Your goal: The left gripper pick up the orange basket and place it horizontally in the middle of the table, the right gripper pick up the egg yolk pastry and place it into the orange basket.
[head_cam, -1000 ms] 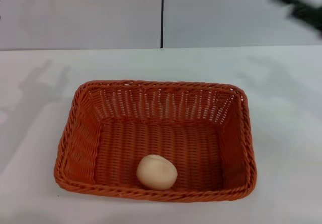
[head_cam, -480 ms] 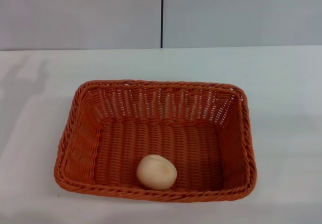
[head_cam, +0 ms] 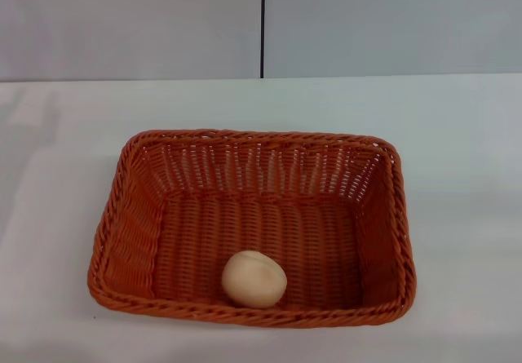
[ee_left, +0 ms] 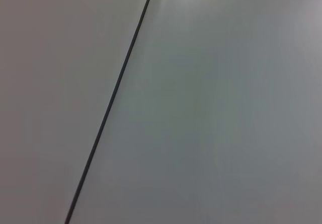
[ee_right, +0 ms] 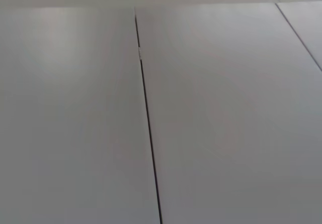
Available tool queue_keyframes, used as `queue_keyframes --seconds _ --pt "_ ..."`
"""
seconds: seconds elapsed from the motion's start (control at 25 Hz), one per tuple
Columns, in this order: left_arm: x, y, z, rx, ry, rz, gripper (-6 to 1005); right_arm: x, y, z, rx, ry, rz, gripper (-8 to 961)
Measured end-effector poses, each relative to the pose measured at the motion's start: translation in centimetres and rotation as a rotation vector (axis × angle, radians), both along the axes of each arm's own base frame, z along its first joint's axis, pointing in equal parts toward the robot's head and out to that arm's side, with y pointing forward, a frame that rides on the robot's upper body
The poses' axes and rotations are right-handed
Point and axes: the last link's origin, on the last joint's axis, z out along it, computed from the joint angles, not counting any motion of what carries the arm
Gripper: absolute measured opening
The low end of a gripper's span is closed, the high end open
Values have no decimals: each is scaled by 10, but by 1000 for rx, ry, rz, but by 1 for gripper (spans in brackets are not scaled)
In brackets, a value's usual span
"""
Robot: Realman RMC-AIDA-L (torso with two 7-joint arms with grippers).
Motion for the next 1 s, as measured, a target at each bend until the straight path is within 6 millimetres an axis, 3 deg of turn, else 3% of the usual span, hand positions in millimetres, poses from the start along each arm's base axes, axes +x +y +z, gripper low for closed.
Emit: queue_keyframes --seconds 1.0 --pt "0 4 -5 41 54 48 527 0 20 3 33 55 -30 609"
